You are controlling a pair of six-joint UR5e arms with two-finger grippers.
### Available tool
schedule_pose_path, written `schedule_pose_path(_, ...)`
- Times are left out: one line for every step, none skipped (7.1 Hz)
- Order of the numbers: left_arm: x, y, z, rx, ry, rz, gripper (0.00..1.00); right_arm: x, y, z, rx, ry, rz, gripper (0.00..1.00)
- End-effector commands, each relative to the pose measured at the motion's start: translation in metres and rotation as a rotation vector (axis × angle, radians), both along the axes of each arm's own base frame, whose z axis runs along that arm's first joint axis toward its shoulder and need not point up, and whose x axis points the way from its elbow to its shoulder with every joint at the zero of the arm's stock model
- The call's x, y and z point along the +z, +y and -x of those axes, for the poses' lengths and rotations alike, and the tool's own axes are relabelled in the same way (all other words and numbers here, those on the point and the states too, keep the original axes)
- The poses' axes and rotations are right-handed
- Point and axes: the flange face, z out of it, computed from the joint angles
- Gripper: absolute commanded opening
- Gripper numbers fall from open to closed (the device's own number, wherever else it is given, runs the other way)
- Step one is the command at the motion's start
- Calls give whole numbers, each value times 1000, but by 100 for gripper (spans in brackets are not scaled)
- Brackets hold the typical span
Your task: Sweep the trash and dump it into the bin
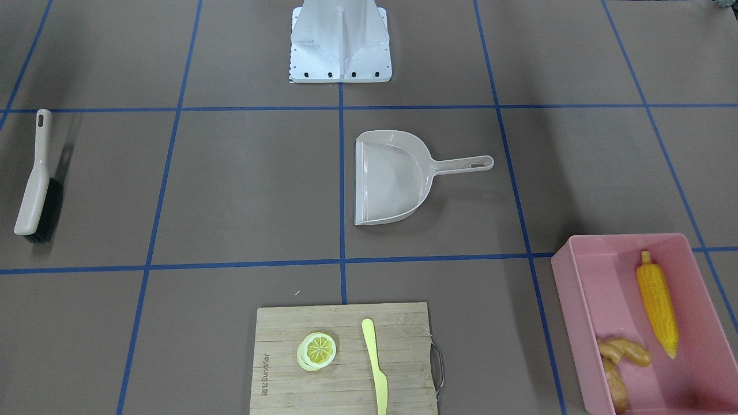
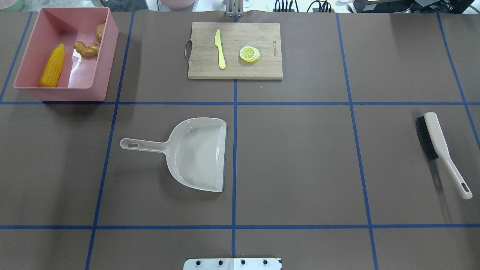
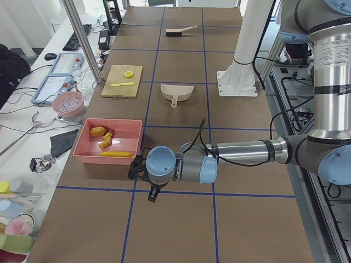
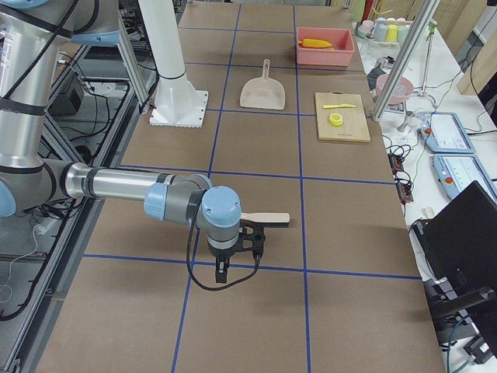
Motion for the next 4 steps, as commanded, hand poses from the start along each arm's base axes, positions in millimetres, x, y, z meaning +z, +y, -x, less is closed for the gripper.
schedule_pose_path(20,5,5,2,-86,180,98,-15,-23,16,-54,11,-40,100)
schedule_pose_path(11,-2,11,10,-173,249,98,-13,-23,21,-65,9,-35,100)
schedule_pose_path(7,-5,14,10,-198,257,98,-9,-23,22,-67,10,-25,100)
schedule_pose_path(5,-3,12,9,-176,252,98,0,-21,22,-66,3,-9,100)
